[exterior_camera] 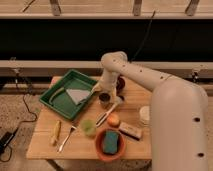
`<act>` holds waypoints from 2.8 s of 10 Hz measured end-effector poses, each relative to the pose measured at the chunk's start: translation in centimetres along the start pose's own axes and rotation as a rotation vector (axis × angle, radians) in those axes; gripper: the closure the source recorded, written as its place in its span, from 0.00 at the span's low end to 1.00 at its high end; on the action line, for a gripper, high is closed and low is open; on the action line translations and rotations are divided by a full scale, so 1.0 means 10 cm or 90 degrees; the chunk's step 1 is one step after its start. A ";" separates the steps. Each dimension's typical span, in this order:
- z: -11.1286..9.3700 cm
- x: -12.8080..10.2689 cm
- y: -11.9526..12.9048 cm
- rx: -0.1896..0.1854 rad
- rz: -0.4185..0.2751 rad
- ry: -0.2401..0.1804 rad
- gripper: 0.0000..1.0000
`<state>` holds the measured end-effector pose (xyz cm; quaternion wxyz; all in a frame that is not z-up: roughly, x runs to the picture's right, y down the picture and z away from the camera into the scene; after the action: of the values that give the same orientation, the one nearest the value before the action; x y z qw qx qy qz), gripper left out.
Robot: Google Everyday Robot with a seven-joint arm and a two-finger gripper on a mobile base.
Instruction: Place brush in metal cup
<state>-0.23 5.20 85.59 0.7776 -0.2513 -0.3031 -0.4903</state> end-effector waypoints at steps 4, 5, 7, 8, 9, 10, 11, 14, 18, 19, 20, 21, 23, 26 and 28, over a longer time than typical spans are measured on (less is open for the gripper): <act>-0.13 0.13 0.14 0.014 0.028 0.010 0.20; -0.19 0.19 0.25 0.019 0.040 0.015 0.20; -0.29 0.32 0.49 0.028 0.064 0.020 0.20; -0.31 0.35 0.66 0.029 0.072 0.017 0.20; -0.30 0.31 0.79 0.024 0.075 0.012 0.20; -0.26 0.24 0.87 0.019 0.071 0.007 0.20; -0.21 0.13 0.89 0.017 0.061 0.000 0.20; -0.12 -0.23 0.77 0.019 0.020 -0.018 0.20; 0.02 -0.45 0.68 0.006 -0.021 -0.018 0.20; 0.07 -0.47 0.65 -0.003 -0.030 -0.014 0.20; 0.13 -0.47 0.64 -0.010 -0.038 -0.009 0.20; 0.20 -0.46 0.61 -0.023 -0.050 -0.001 0.20; 0.31 -0.44 0.57 -0.045 -0.074 0.013 0.20; 0.45 -0.39 0.58 -0.072 -0.104 0.042 0.20; 0.51 -0.33 0.57 -0.086 -0.117 0.060 0.20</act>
<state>2.76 12.97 86.25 0.7240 -0.2512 -0.2545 -0.5899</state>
